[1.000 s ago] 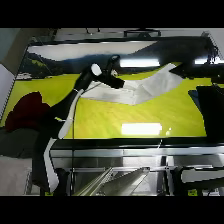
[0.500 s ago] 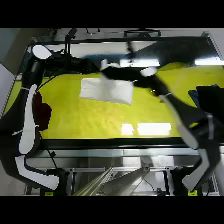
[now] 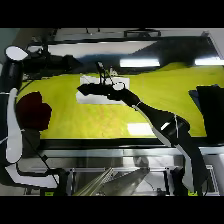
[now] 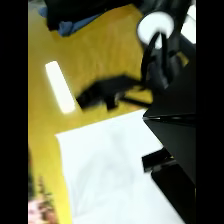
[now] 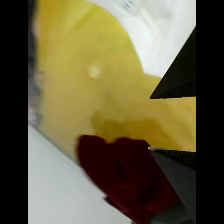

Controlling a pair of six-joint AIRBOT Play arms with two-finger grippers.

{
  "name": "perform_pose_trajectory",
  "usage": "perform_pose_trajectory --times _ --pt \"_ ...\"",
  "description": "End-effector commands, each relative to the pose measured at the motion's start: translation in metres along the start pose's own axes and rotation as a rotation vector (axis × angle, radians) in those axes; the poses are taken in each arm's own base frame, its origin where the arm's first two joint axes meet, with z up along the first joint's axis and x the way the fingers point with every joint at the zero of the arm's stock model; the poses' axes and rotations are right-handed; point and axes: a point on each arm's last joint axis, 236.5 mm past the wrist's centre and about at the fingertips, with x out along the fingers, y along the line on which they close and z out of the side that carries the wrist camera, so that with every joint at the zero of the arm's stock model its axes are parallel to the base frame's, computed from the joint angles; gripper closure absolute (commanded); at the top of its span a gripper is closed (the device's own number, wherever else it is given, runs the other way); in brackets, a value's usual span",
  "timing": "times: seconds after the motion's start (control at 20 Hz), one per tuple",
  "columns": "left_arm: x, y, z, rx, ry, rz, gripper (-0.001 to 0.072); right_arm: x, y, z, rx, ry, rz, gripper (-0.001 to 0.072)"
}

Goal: Fold the shirts.

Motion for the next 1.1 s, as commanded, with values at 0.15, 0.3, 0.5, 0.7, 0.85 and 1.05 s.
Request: perform_pose_trajectory --times 0.15,0.3,0.5,0.7,0.85,1.05 --pt "-0.033 0.033 0.037 -0.015 -0.144 0.095 0.0701 -0.05 -0.04 0.025 0.118 0.071 -0.007 0.035" --pt "-0.041 0.096 0.025 -0.049 -0.112 0.318 0.0706 -0.078 -0.056 0.037 0.134 0.101 -0.038 0.0353" --pt "-0.062 0.13 0.019 -0.07 -0.101 0.435 0.0706 -0.137 -0.099 0.039 0.144 0.215 -0.21 0.0353" --pt "-0.081 0.152 0.009 -0.087 -0.079 0.497 0.0706 -0.209 -0.159 0.035 0.258 0.295 -0.438 0.0202" --pt "-0.096 0.17 0.0 -0.113 -0.056 0.56 0.0706 -0.235 -0.192 0.021 0.36 0.307 -0.516 0.0048" --pt "-0.096 0.169 -0.003 -0.124 -0.051 0.546 0.0705 -0.213 -0.206 -0.006 0.45 0.332 -0.481 0.0049"
